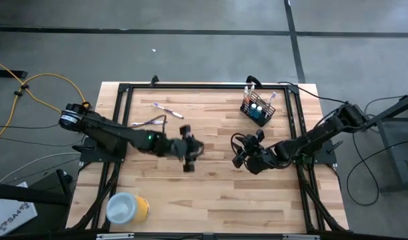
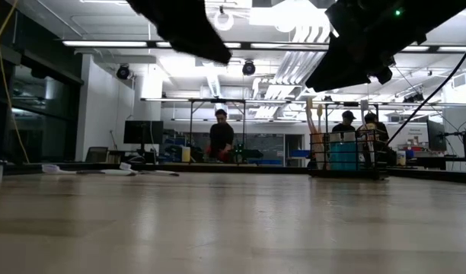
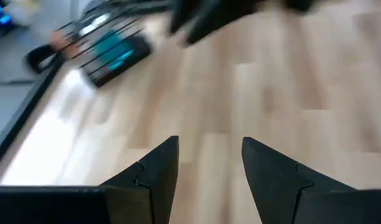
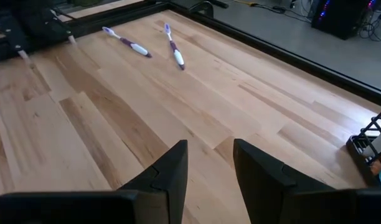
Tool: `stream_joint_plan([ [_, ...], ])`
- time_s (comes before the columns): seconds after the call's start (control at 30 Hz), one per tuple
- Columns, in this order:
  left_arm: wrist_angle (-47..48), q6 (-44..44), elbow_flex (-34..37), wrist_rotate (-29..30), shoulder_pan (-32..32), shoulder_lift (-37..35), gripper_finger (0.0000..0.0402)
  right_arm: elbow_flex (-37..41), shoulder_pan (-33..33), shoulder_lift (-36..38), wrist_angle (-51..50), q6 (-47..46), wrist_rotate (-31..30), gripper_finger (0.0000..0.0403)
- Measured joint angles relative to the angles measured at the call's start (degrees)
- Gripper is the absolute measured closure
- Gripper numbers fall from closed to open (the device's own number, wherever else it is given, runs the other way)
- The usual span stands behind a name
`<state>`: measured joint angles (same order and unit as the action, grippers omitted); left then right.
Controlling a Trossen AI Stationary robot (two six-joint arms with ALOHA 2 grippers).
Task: Pick & Place toothbrushing station
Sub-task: Put the top purple toothbrush into the right of the black mesh organizer
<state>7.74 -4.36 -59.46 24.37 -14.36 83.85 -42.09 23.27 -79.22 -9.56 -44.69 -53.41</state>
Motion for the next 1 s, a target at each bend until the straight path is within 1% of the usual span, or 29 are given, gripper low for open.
stream_joint_plan([
  [0.13,5.5,0.8,0.0,0.0,6.1,-0.6,0.0232,0.0,0.0,0.0,0.0,0.6,0.0,0.0283],
  [0.3,19.0,6.2,0.0,-0.2,13.1,-0.6,0.0232,0.0,0.0,0.0,0.3,1.0,0.0,0.0283],
  [0.37,24.8,6.3,0.0,-0.2,15.3,-0.6,0.0232,0.0,0.0,0.0,0.3,1.0,0.0,0.0283],
  [0.5,33.6,6.5,0.0,-0.2,18.9,-0.6,0.0232,0.0,0.0,0.0,0.3,1.2,0.2,0.0283],
  [0.6,35.8,7.7,0.0,-0.2,20.6,-0.5,0.0232,0.0,0.0,0.0,0.3,1.3,0.8,0.0283],
  [0.77,35.7,3.6,0.0,-0.3,21.1,-0.5,0.0232,0.0,0.0,0.0,0.3,1.4,1.2,0.0283],
  [1.0,35.5,3.1,0.0,-0.1,22.4,-0.5,0.0232,0.0,0.0,0.0,0.3,1.4,1.2,0.0283],
])
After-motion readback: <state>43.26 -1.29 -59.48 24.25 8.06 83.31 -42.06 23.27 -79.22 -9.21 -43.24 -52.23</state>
